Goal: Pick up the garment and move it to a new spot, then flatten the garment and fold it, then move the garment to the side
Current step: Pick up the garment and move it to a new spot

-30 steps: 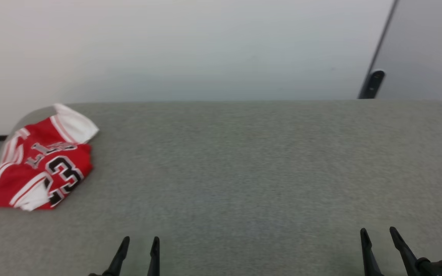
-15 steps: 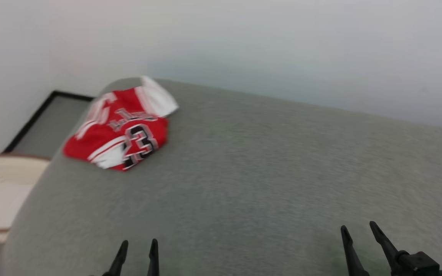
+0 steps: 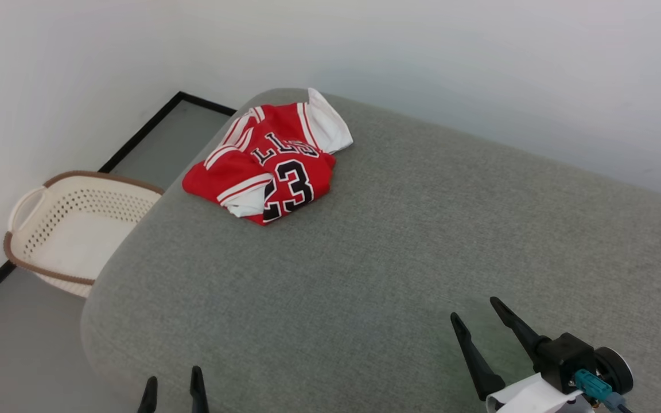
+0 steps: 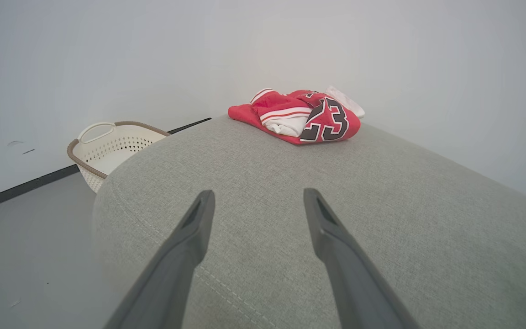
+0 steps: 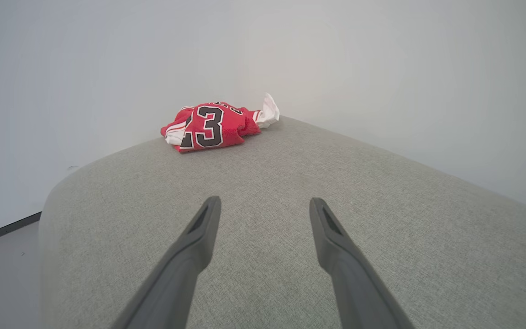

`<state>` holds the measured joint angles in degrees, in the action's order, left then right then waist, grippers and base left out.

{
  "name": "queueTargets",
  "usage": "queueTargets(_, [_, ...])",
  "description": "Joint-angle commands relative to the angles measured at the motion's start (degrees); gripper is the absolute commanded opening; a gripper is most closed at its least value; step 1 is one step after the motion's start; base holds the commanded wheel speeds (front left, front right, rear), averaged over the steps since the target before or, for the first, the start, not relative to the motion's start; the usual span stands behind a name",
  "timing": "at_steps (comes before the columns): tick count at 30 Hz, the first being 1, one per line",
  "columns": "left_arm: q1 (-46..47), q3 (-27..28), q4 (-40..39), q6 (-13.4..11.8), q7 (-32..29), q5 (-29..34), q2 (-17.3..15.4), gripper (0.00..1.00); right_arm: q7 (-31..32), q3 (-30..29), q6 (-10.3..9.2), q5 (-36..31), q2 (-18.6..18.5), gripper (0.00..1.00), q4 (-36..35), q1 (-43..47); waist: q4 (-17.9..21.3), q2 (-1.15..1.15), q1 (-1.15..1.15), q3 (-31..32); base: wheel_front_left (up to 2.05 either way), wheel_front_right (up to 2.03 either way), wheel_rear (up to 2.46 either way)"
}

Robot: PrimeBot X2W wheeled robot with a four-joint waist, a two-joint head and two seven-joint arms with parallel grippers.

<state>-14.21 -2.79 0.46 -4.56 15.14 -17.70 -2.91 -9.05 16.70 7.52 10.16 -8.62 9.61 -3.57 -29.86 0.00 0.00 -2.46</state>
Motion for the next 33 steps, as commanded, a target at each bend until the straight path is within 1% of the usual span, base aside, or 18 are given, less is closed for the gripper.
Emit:
queueTargets(1, [-0.48, -0.01, -0.5, -0.36, 0.01, -0.3, 0.01, 1.0, -0.19, 0.4, -0.06, 0.47, -0.32, 1.0, 0.34, -0.82, -0.51, 0.0, 0.0, -0.59, 0.0, 0.0, 0.0])
queueTargets(5, [-0.85, -0.12, -1.19, -0.72, 0.01, -0.81, 0.01, 1.0, -0.68, 1.6, -0.06, 1.27, -0.78, 1.0, 1.55, -1.83, -0.45, 0.0, 0.0, -0.7, 0.0, 0.0, 0.0])
queueTargets(7, [0.11, -0.18, -1.34, 0.12, 0.01, -1.26, 0.01, 1.0, -0.94, 1.71, -0.06, 1.49, -0.88, 1.0, 1.87, -1.86, -0.33, 0.0, 0.0, -0.72, 0.0, 0.0, 0.0])
queueTargets(11, [5.2, -0.21, -0.43, 3.26, 0.01, 0.58, 0.01, 1.0, -1.47, 0.59, -0.06, 1.07, -0.31, 1.0, 1.77, -0.39, 0.15, 0.0, 0.0, -1.07, 0.0, 0.0, 0.0])
queueTargets(14, [13.04, -0.33, 1.53, 6.73, 0.01, 2.3, -1.2, 1.0, -1.82, -1.11, -0.06, 0.33, 0.47, 1.0, 0.95, 0.79, 0.65, 0.0, 0.0, -1.58, 0.0, 0.0, 0.0])
queueTargets(16, [20.4, -0.95, 4.79, 8.74, 0.02, 4.07, -3.7, 1.0, -1.82, -2.33, -0.06, -0.95, 0.97, 1.0, -0.05, 1.88, 1.09, 0.0, 0.0, -2.2, 0.0, 0.0, 0.0])
queueTargets(19, [32.71, 0.76, 9.59, 10.2, 0.01, 3.29, -6.48, 1.0, -0.52, -1.55, -0.07, -3.01, 1.37, 1.0, -2.78, 0.31, 5.03, 0.0, 0.0, -6.1, 0.0, 0.0, 0.0])
queueTargets(20, [37.09, 1.28, 11.57, 10.48, 0.01, 3.49, -7.94, 1.0, -0.04, -1.51, -0.07, -3.46, 1.16, 1.0, -3.56, -0.26, 6.21, 0.0, 0.0, -7.57, 0.0, 0.0, 0.0])
queueTargets(22, [45.53, 3.39, 16.32, 10.9, 0.01, 1.55, -9.72, 1.0, 0.63, -1.23, -0.07, -4.21, 0.99, 1.0, -4.85, -1.72, 8.69, 0.0, 0.0, -10.91, 0.0, 0.0, 0.0])
queueTargets(25, [56.76, 5.99, 24.82, 11.31, 0.01, -0.2, -13.23, 1.0, 1.21, 0.06, -0.07, -5.55, 0.5, 1.0, -5.77, -4.76, 12.22, 0.0, 0.0, -15.47, 0.0, 0.0, 0.0])
queueTargets(29, [69.07, 6.91, 37.89, 11.79, -0.07, -1.41, -19.06, 1.0, 0.41, 2.59, -0.07, -6.01, 0.98, 1.0, -5.38, -8.8, 16.88, 0.0, 0.0, -19.6, 0.0, 0.0, 0.0])
queueTargets(31, [73.77, 7.08, 44.66, 11.99, -1.82, -2.97, -21.17, 1.0, -0.16, 3.71, -0.07, -6.13, 1.44, 1.0, -4.92, -10.42, 18.86, 0.0, 0.0, -20.93, 0.0, 0.0, 0.0])
queueTargets(33, [77.67, 6.83, 50.96, 12.15, -5.52, -4.61, -22.61, 1.0, -0.74, 4.28, -0.07, -6.2, 1.79, 1.0, -4.44, -11.56, 20.28, 0.0, 0.0, -21.89, 0.0, 0.0, 0.0])
